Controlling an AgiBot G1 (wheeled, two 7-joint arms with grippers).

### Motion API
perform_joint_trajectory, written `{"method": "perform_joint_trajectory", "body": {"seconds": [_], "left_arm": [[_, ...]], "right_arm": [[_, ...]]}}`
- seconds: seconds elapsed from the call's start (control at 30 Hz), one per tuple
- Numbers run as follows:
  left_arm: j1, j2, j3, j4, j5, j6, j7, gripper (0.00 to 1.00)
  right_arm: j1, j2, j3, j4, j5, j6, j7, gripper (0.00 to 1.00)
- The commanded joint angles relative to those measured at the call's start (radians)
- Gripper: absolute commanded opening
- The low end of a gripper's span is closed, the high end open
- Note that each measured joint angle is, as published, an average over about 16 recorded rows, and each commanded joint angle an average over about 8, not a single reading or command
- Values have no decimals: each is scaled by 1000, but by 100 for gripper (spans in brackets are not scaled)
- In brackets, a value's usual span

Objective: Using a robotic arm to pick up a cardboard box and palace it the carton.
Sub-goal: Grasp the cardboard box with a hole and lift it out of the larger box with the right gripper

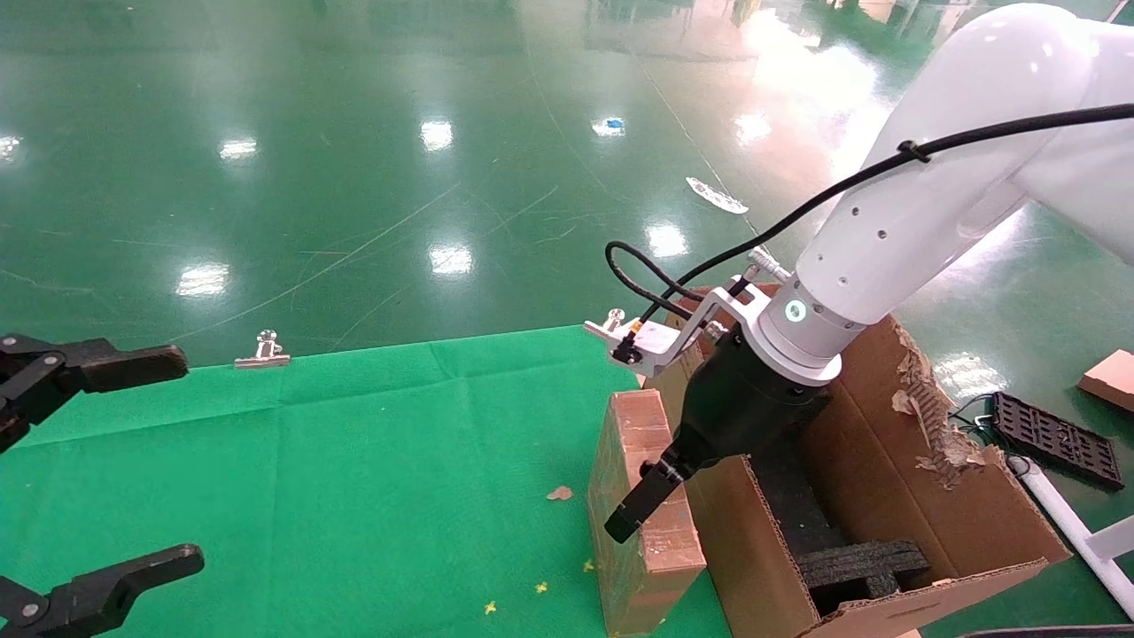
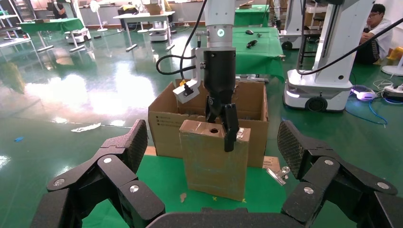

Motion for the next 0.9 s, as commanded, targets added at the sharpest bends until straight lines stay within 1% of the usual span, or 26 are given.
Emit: {"method": "perform_joint_trajectory", "body": {"seconds": [0.03, 0.07, 0.13, 0.2, 0.23, 0.3, 0.67, 0.9], "left_arm": [[0, 0, 0, 0, 0, 0, 0, 78], [0, 0, 0, 0, 0, 0, 0, 66], [0, 0, 0, 0, 0, 0, 0, 41], [0, 0, 0, 0, 0, 0, 0, 17], [0, 0, 1, 0, 0, 0, 0, 8], [0, 0, 1, 0, 0, 0, 0, 0], [0, -1, 1, 0, -1, -1, 1, 0], [0, -1, 2, 0, -1, -1, 1, 0]], "right_arm": [[-3, -6, -3, 0, -7, 5, 1, 20], [-1, -7, -4, 3, -12, 6, 2, 11], [3, -8, -8, 11, -22, 7, 6, 1], [8, -7, -11, 20, -32, 6, 11, 0], [9, -7, -13, 26, -36, 6, 13, 0], [11, -6, -17, 37, -44, 6, 17, 0], [16, -3, -34, 83, -82, 4, 28, 0], [24, 17, -31, 113, -96, 23, 14, 0]]}}
